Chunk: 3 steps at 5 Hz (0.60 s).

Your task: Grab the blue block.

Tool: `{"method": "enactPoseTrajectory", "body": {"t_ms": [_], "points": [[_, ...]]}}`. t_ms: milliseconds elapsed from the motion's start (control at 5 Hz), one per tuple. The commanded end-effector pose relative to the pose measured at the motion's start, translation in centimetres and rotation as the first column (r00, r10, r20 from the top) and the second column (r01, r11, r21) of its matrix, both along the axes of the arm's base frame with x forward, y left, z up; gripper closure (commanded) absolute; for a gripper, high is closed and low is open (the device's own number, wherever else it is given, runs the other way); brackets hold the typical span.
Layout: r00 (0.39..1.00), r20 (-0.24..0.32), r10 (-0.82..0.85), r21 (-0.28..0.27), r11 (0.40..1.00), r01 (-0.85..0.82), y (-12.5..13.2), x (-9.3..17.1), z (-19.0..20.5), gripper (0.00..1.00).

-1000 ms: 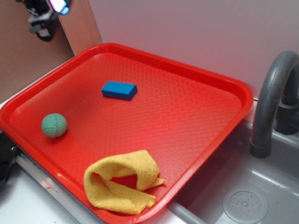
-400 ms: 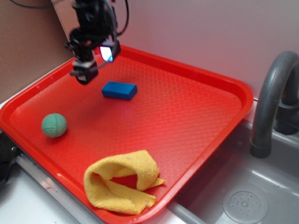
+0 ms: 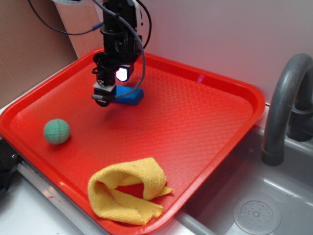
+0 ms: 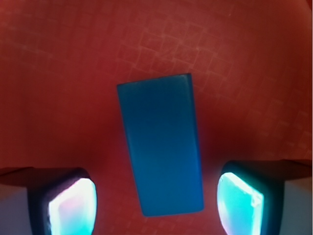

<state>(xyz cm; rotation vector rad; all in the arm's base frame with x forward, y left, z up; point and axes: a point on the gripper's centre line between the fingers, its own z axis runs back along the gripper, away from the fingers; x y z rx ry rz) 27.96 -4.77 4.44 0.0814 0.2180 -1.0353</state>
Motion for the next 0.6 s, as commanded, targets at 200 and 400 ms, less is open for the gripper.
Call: {"method": "enactPoseTrajectory", "body": {"t_ms": [200, 400], "points": [[0.993, 0.016, -0.117, -0.05, 0.992, 0.117, -2.6, -0.3, -1.1, 0.0], [0.995, 0.021, -0.103, -0.021, 0.994, 0.103, -2.7, -0.3, -1.3, 1.0]]}}
